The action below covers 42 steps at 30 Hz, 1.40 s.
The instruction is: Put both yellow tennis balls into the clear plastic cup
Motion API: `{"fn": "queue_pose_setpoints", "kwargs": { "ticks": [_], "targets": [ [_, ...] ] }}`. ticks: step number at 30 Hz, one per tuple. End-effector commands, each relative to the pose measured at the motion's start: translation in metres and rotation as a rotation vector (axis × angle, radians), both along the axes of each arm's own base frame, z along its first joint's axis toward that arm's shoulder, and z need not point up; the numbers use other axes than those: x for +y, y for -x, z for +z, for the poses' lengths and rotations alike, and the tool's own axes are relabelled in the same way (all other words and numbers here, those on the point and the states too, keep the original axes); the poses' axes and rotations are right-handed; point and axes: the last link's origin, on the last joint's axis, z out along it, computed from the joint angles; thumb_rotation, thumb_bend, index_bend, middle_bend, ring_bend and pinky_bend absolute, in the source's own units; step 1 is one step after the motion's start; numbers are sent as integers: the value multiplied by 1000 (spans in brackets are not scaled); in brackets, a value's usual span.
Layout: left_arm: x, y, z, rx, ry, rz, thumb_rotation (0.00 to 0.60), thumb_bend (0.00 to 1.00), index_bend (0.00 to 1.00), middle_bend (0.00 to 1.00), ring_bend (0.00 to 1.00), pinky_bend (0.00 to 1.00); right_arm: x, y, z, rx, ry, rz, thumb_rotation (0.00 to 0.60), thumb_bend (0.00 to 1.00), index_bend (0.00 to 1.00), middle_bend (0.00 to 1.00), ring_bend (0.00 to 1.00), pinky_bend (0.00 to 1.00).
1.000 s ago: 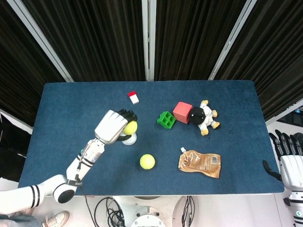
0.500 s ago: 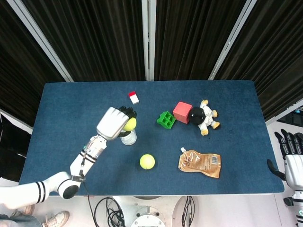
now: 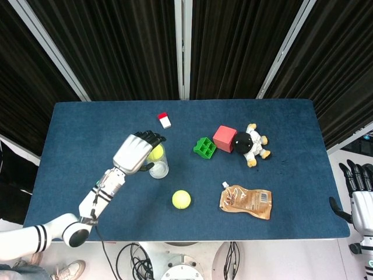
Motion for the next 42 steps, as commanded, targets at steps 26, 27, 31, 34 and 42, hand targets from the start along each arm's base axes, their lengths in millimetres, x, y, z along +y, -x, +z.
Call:
{"fn": "queue_pose_setpoints", "kwargs": {
  "ticks": [26,27,31,34,42],
  "targets": [
    [-88,0,-87,135,232,-298,600,159,276,281,247,466,6,6,1,-23,-4,-12,600,280,0,0,0,0],
    [-87,1,-91,142,238,-298,600,160,276,281,246,466,6,7,2,-26,-6,-12,600,280,0,0,0,0],
    [-83,1,-105,154,254,-298,600,161,274,280,246,466,8,9,4,-30,-4,-19,600,280,0,0,0,0],
    [-82,4,-116,173,279,-290,600,161,274,278,246,464,8,12,6,-31,-1,-28,600,280,0,0,0,0],
    [-75,8,-132,183,290,-269,600,161,262,265,245,460,6,15,9,-35,4,-33,600,280,0,0,0,0]
  ]
}}
